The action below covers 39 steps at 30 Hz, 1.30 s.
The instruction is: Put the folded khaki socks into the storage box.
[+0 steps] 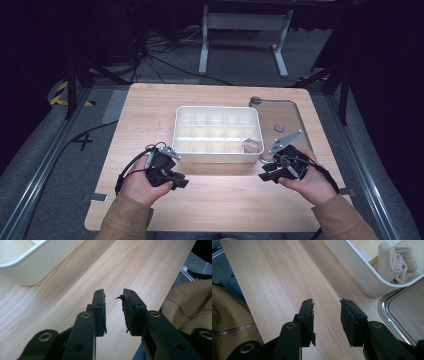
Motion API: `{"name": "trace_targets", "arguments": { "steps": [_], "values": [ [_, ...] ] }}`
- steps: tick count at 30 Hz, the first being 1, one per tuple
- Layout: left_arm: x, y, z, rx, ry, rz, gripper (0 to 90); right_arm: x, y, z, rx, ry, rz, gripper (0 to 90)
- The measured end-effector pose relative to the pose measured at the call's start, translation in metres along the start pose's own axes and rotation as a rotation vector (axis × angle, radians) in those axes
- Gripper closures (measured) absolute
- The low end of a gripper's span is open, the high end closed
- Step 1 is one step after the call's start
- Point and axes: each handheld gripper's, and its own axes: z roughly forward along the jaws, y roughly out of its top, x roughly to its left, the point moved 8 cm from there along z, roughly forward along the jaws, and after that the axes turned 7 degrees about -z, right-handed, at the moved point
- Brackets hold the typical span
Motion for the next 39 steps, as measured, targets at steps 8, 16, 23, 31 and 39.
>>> {"name": "trace_targets", "arguments": {
  "steps": [8, 16, 23, 31, 39],
  "values": [
    [0.0, -0.001, -0.001, 0.011, -0.001, 0.005, 72.0, 0.012, -0.015, 0.008, 0.005, 0.016, -0.001, 60.8],
    [0.001, -0.003, 0.0, 0.02, -0.008, -0.003, 71.6, 0.019, -0.028, 0.025, 0.014, 0.033, 0.005, 59.5],
    [0.004, -0.005, -0.001, 0.033, -0.004, -0.001, 71.3, 0.018, -0.041, 0.039, -0.013, 0.041, 0.016, 58.0],
    [0.008, -0.007, 0.004, 0.061, -0.008, -0.011, 69.6, 0.018, -0.051, 0.054, 0.0, 0.031, 0.014, 54.9],
    [0.008, -0.009, 0.009, 0.094, -0.016, -0.007, 68.9, 0.015, -0.061, 0.065, -0.011, -0.013, 0.013, 54.4]
  ]
}}
